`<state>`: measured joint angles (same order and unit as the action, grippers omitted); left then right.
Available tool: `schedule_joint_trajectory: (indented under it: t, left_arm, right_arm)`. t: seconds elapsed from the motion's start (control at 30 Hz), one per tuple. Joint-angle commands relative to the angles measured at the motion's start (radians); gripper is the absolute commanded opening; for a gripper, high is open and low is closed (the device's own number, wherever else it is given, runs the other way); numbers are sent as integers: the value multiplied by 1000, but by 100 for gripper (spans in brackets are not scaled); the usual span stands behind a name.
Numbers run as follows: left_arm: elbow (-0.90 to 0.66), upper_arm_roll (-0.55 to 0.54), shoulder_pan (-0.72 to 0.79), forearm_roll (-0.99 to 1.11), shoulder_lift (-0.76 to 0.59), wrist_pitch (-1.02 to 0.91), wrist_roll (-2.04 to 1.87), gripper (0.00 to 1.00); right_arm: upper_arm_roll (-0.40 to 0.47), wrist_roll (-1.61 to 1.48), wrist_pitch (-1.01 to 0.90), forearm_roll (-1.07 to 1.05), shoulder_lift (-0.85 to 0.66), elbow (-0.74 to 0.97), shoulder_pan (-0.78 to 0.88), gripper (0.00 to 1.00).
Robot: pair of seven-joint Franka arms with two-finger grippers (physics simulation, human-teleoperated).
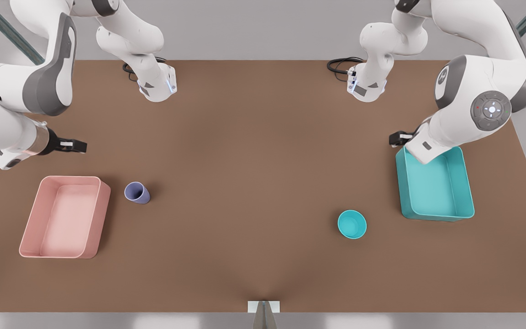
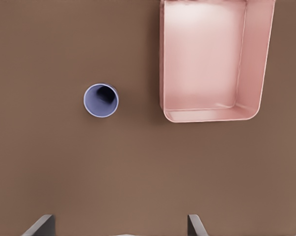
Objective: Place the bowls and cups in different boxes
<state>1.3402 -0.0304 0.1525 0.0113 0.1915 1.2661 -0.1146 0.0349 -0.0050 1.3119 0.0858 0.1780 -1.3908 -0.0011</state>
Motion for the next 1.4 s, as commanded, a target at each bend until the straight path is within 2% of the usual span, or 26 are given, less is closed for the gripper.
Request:
schedule_joint_trajectory:
  t: [0.0,0.07,0.13,0.2,0.27,0.3,0.47,0.57,0.73,0.77,0.8,0.83,0.87,0.9,1.07,1.13,1.17,1.23,1.3,1.33,1.37]
  left_arm:
    - [1,0,-1,-1,0,35,-120,100]
    - [-6,0,2,3,37,58,-122,100]
    - [-107,1,2,-19,256,283,-120,100]
    - [-193,1,1,-119,485,516,-120,100]
    - [-187,1,-2,-166,583,699,-54,100]
    - [-168,1,-4,-166,606,777,-28,100]
    - [-99,3,-42,-160,635,897,67,100]
    - [-13,3,-42,-162,634,894,127,100]
    - [-4,3,-51,-169,678,894,133,100]
    - [-4,3,-51,-172,678,888,130,89]
    - [-4,3,-51,-200,678,878,130,62]
    - [-4,3,-51,-209,678,866,130,46]
    - [-6,3,-51,-262,677,839,130,31]
    - [-6,3,-51,-304,677,820,130,21]
    - [-7,3,-51,-292,677,819,122,21]
    - [-7,4,-50,-292,672,817,119,21]
    - [-7,4,-50,-292,672,815,119,21]
    - [-6,7,-48,-292,643,786,116,21]
    - [14,32,-48,-290,559,714,116,21]
    - [63,53,-47,-275,493,697,116,21]
    - [171,95,-28,-194,363,674,112,21]
  right_arm:
    - [0,-1,47,-3,-3,-10,0,100]
    - [29,5,38,8,12,-4,62,100]
    - [34,3,52,-23,113,-7,104,100]
    - [33,3,216,-67,213,-34,104,100]
    - [33,10,450,-87,259,-131,99,100]
    - [34,10,516,-86,279,-148,98,100]
    - [34,7,779,-87,209,-398,70,100]
    - [36,5,800,-87,210,-458,72,100]
    - [39,-3,806,-86,233,-498,44,100]
    - [39,-3,806,-87,251,-495,44,100]
    - [39,-3,806,-86,264,-496,44,100]
    - [39,-3,806,-87,271,-498,44,100]
    - [39,-3,806,-87,278,-499,44,100]
    - [39,-3,808,-87,282,-499,44,100]
    - [39,-1,814,-86,311,-499,44,100]
    - [37,-3,814,-86,314,-498,44,88]
    - [37,-3,814,-86,316,-499,44,76]
    - [37,-7,814,-86,325,-496,41,46]
    - [37,-7,814,-86,336,-490,41,28]
    - [37,-6,810,-86,334,-487,41,21]
    - [37,-1,805,-86,334,-482,43,21]
